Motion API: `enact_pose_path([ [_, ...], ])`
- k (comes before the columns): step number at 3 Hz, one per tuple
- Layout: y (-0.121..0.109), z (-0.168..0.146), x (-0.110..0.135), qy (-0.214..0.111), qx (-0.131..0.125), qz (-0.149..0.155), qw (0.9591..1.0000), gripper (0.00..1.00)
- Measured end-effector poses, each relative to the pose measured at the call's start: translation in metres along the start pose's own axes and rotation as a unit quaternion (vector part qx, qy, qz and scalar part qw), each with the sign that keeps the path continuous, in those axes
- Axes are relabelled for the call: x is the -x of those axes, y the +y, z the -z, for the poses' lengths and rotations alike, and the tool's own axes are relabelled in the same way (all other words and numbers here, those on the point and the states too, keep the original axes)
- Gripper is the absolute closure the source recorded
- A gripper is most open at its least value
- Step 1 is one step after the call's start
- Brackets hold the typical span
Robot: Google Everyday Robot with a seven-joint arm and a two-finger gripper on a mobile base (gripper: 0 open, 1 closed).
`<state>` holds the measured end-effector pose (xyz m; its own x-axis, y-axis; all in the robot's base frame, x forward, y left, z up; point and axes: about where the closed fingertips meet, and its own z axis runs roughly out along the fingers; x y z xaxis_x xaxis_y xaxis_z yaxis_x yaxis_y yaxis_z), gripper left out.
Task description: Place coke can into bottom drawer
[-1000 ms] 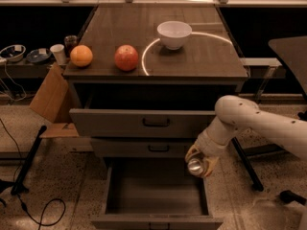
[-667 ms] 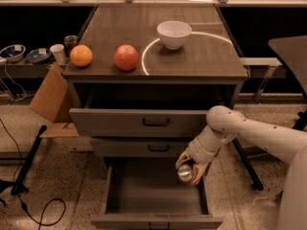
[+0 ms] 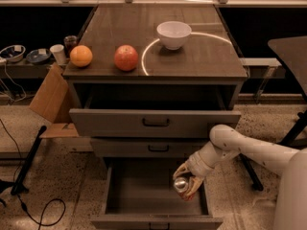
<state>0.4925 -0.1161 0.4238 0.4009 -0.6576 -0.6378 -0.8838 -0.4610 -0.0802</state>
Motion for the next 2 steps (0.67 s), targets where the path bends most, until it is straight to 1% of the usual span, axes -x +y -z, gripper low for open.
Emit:
enact_pose_path([
  [1, 0.007, -0.019, -0.006, -0.028, -0.01, -0.035, 0.9989, 1.0],
  [2, 0.006, -0.048, -0.018, -0.075, -0.011, -0.063, 0.9951, 1.0],
])
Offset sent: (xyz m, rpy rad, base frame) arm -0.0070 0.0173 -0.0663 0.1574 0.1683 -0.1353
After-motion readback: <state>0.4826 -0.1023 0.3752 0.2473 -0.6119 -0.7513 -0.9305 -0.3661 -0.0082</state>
